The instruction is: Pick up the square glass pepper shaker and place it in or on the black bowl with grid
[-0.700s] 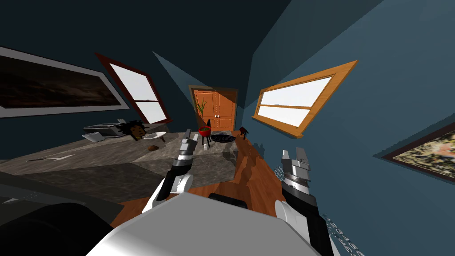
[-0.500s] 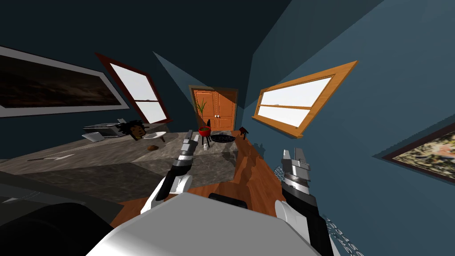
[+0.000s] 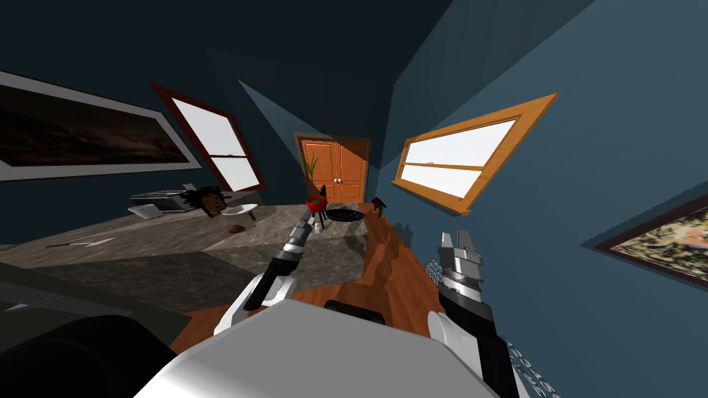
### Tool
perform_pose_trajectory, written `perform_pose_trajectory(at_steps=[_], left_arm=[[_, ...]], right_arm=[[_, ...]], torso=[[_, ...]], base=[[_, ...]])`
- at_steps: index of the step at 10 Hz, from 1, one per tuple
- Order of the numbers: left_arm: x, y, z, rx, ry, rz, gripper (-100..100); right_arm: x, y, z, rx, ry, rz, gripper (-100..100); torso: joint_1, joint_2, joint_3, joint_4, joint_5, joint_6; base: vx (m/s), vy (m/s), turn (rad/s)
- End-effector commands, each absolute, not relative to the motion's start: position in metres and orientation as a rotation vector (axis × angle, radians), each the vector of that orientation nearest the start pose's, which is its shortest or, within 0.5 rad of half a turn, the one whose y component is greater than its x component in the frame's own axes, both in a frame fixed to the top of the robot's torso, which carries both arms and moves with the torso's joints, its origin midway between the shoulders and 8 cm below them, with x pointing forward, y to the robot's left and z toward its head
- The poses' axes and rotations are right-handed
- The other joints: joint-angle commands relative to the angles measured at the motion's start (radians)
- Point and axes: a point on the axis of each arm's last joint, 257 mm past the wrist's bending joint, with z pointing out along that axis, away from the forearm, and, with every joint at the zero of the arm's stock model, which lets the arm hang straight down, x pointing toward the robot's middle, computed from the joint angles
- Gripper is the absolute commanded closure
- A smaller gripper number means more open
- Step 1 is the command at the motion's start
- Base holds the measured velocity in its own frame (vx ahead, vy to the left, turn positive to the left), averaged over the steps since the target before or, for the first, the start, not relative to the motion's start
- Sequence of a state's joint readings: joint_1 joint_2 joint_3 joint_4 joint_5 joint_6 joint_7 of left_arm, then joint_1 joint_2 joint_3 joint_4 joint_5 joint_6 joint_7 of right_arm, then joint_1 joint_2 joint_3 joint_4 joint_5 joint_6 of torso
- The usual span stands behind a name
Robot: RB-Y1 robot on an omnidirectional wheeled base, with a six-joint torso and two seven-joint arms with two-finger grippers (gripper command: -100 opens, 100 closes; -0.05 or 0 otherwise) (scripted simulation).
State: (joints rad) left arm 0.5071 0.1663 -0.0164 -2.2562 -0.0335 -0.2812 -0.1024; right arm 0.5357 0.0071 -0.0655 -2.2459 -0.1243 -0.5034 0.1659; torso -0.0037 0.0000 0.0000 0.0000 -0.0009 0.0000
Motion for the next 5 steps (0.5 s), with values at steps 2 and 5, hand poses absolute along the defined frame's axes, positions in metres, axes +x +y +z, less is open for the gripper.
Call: perform_pose_trajectory(at_steps=[2, 5], left_arm=[[0.390, 0.267, -0.083, -0.682, 1.112, -1.041, -100], [0.393, 0.268, -0.120, -0.696, 1.230, -0.966, -100]], right_arm=[[0.338, -0.323, 0.000, 0.719, 0.613, 1.130, 0], [0.338, -0.323, 0.000, 0.719, 0.613, 1.130, 0]], torso=[[0.000, 0.000, 0.000, 0.000, 0.000, 0.000], [0.000, -0.001, -0.001, 0.000, 0.000, 0.000]], base=[[0.001, -0.064, 0.020], [0.018, -0.051, 0.010]])
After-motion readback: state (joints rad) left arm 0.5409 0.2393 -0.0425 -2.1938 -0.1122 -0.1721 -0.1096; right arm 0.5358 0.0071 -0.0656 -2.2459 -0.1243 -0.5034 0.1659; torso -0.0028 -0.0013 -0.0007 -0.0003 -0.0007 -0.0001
